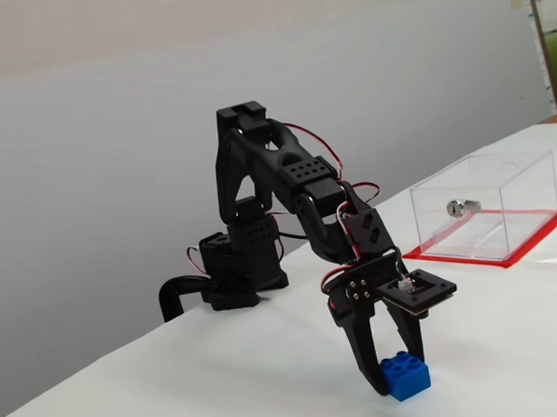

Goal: Pick the blue lego brick and place it into the transparent box

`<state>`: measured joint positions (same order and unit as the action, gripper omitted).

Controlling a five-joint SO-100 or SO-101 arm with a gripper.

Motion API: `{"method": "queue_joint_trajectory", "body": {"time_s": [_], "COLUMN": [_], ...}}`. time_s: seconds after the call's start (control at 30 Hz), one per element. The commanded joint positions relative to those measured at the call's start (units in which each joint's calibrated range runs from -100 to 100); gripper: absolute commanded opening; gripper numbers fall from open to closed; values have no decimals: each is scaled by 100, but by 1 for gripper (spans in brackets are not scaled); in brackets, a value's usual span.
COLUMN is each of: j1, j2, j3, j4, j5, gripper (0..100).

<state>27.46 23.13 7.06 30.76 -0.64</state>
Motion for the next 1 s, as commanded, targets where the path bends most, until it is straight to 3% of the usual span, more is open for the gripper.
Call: {"method": "queue_joint_trajectory", "body": {"time_s": [0.0, 0.23, 0.6, 0.97], "j1": [75, 75, 53, -154], "j2": [-102, -119, -187, -1783], "j3": [-344, -344, -344, 153], "j4": [-13, -21, 5, 214], "j5": [-36, -20, 1, 11], "gripper": [20, 12, 13, 13]}}
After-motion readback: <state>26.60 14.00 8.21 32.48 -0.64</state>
